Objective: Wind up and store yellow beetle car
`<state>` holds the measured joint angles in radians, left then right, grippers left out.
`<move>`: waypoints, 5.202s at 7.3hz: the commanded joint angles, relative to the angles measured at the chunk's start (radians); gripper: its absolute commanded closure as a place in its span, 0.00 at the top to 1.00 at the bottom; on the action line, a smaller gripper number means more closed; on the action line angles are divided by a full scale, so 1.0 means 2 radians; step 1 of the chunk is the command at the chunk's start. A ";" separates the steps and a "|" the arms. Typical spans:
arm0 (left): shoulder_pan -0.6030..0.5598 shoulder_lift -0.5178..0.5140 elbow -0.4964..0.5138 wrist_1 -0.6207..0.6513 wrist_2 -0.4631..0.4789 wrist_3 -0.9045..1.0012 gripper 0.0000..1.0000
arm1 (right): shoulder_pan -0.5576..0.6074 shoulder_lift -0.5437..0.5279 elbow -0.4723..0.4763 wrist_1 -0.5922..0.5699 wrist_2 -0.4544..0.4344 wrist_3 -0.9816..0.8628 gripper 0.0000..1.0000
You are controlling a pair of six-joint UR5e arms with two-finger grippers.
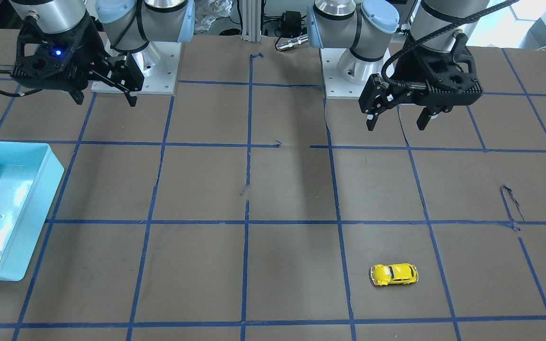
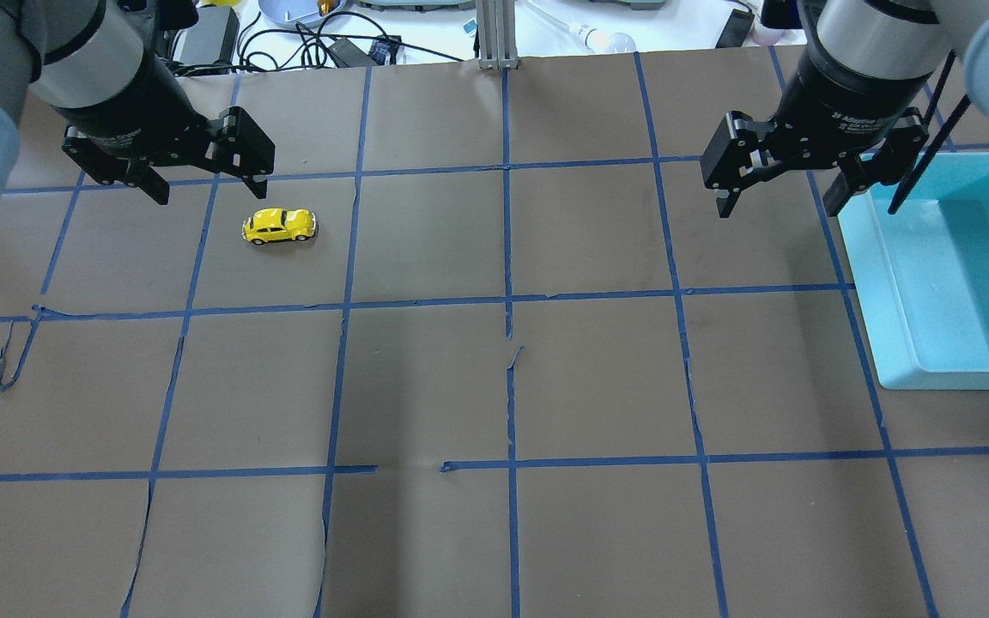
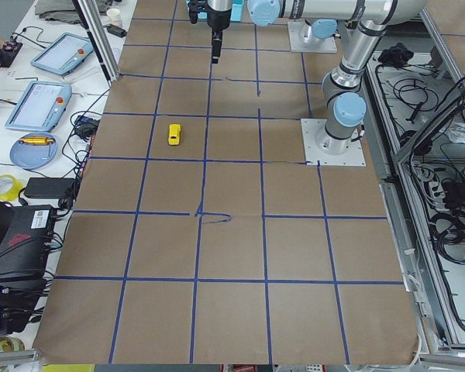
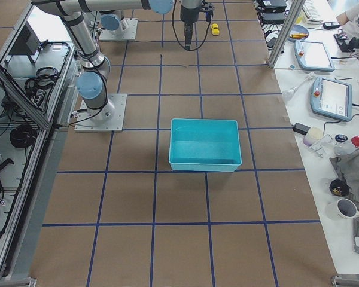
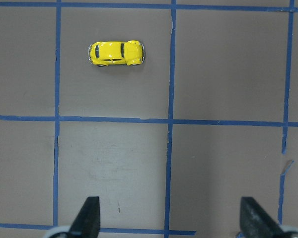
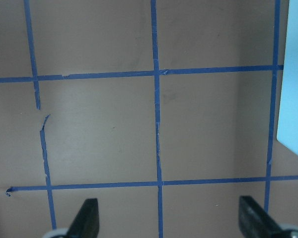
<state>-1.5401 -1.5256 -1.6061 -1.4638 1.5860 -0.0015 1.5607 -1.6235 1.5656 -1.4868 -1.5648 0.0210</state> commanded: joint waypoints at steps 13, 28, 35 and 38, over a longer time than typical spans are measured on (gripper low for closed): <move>0.002 0.003 -0.006 -0.004 -0.018 0.009 1.00 | 0.000 0.000 -0.005 -0.003 -0.008 -0.001 1.00; 0.009 -0.064 -0.044 0.061 -0.022 0.210 1.00 | 0.000 -0.002 -0.006 -0.010 -0.006 0.006 1.00; 0.044 -0.242 0.011 0.165 -0.022 0.681 1.00 | 0.000 -0.004 -0.004 -0.009 -0.010 0.000 1.00; 0.044 -0.296 0.060 0.171 -0.015 0.877 1.00 | 0.000 -0.001 -0.002 -0.010 -0.008 -0.001 1.00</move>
<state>-1.4527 -2.0743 -1.5319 -1.1231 1.5518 1.5717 1.5600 -1.6275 1.5590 -1.5059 -1.5810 0.0207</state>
